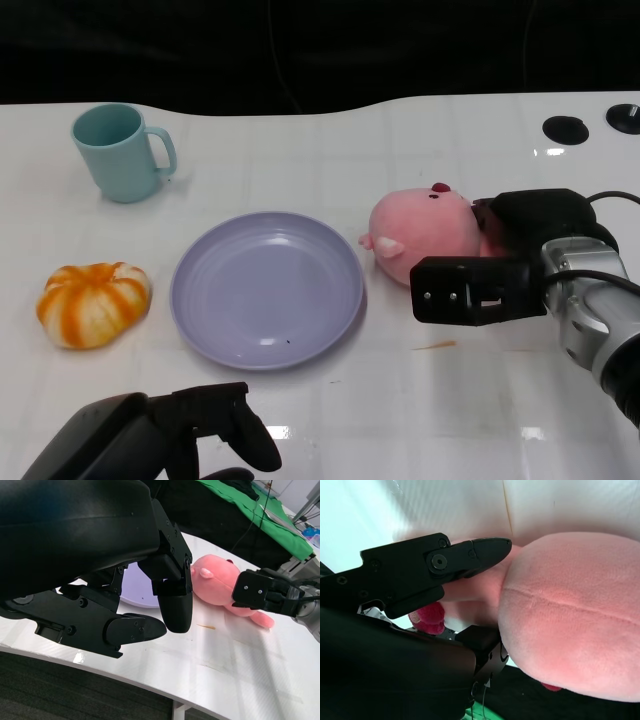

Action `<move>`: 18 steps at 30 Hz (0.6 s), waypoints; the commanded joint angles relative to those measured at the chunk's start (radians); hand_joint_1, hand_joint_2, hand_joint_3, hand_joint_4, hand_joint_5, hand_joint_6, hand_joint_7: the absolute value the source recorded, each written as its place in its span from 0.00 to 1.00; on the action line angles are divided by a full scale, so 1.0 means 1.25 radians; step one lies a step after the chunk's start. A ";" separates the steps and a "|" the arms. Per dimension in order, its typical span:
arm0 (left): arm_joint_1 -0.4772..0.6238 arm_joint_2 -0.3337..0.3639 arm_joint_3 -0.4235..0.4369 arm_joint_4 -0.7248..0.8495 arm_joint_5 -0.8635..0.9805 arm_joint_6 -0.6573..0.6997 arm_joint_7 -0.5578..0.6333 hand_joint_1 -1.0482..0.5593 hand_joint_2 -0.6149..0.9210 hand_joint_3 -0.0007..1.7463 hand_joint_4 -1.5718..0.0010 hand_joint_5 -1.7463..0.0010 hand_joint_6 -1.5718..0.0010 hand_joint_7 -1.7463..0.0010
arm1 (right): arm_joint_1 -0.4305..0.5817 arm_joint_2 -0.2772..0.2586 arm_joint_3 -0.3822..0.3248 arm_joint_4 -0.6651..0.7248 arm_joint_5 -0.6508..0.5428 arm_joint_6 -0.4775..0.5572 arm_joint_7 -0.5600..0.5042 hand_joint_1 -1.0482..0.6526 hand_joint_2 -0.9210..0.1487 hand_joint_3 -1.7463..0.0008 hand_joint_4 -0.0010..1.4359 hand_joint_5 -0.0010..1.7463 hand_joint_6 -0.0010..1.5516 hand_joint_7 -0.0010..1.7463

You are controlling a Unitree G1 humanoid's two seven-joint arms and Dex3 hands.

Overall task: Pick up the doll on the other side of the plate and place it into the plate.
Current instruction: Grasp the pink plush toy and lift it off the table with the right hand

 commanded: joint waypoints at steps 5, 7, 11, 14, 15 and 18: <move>0.008 0.008 0.000 -0.016 0.001 0.005 -0.011 0.50 1.00 0.24 0.63 0.03 0.59 0.42 | -0.015 -0.011 0.059 0.057 -0.012 -0.069 -0.012 0.38 0.00 0.90 0.56 0.37 0.65 0.04; 0.009 0.008 0.001 -0.018 0.001 0.005 -0.012 0.50 1.00 0.24 0.64 0.03 0.59 0.42 | -0.021 -0.007 0.070 0.064 -0.018 -0.058 -0.026 0.39 0.00 0.89 0.52 0.65 0.64 0.01; 0.008 0.008 0.002 -0.018 -0.002 0.007 -0.013 0.50 1.00 0.24 0.63 0.03 0.58 0.42 | -0.034 0.009 0.092 0.084 -0.030 -0.027 -0.022 0.39 0.00 0.88 0.55 0.91 0.61 0.00; 0.006 0.009 0.002 -0.017 -0.001 0.009 -0.014 0.50 1.00 0.24 0.63 0.02 0.58 0.42 | -0.039 0.017 0.094 0.092 -0.024 -0.008 -0.008 0.38 0.00 0.85 0.56 0.71 0.56 0.00; 0.005 0.009 0.002 -0.016 -0.001 0.008 -0.013 0.50 1.00 0.24 0.63 0.02 0.58 0.42 | -0.040 0.018 0.093 0.093 -0.022 -0.005 -0.009 0.38 0.00 0.84 0.56 0.69 0.56 0.00; 0.002 0.008 0.001 -0.015 0.002 0.013 -0.013 0.50 1.00 0.24 0.63 0.02 0.58 0.42 | -0.030 0.014 0.075 0.088 -0.003 -0.014 -0.045 0.38 0.00 0.85 0.53 0.64 0.57 0.01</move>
